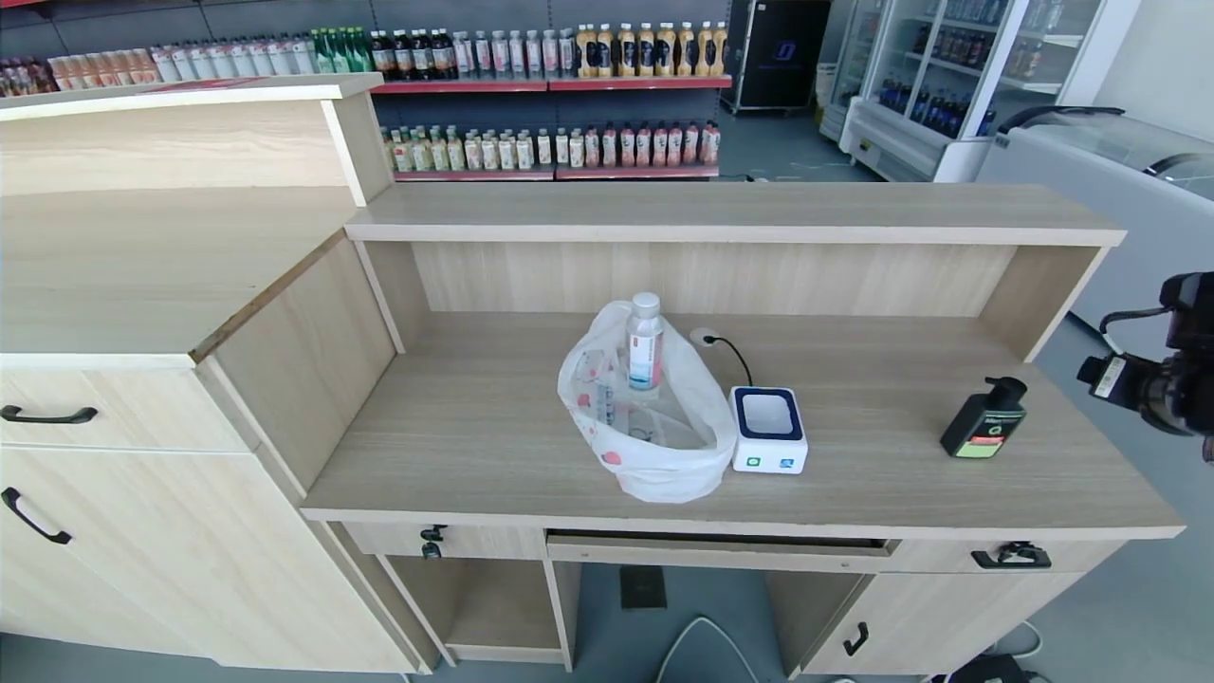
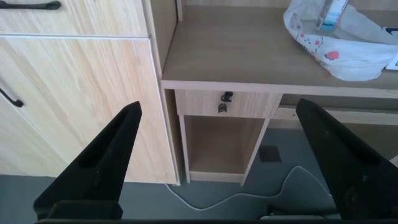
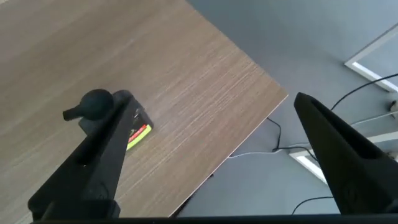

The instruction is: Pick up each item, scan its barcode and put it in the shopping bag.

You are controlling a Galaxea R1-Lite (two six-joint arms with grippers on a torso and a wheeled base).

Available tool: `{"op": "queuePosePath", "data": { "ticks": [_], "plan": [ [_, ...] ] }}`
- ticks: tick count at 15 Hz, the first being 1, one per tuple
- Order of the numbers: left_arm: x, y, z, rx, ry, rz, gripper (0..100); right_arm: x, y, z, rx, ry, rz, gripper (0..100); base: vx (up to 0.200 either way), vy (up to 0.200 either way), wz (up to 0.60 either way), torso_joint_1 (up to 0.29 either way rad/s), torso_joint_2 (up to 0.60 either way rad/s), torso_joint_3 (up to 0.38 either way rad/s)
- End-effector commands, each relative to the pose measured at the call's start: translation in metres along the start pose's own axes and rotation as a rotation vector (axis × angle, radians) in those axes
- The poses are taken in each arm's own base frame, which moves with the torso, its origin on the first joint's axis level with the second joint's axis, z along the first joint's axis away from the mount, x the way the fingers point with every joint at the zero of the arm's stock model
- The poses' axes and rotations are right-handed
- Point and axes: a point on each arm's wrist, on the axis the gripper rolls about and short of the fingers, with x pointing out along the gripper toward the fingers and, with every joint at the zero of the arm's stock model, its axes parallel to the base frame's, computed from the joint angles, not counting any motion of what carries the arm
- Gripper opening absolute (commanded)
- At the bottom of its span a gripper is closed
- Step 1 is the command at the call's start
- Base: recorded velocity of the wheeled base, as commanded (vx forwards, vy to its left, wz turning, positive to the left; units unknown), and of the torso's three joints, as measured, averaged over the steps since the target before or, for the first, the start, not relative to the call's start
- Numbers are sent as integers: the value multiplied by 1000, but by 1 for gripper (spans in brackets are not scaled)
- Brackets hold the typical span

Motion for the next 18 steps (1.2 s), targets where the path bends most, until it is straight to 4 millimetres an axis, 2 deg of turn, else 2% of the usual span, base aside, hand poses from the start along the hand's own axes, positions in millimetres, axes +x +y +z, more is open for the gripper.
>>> {"op": "queuePosePath", "data": {
  "ticks": [1,4,8,12,18],
  "plan": [
    [0,0,0,0,1,1,100,34,4,-43,-13,83,-16,100,0,0,0,0,0,0],
    [0,0,0,0,1,1,100,43,21,-59,-18,111,37,100,0,0,0,0,0,0],
    [0,0,0,0,1,1,100,25,39,-47,-30,62,135,100,0,0,0,0,0,0],
    [0,0,0,0,1,1,100,17,58,-44,-51,44,237,100,0,0,0,0,0,0],
    [0,0,0,0,1,1,100,47,77,-71,-66,63,264,100,0,0,0,0,0,0]
  ]
}}
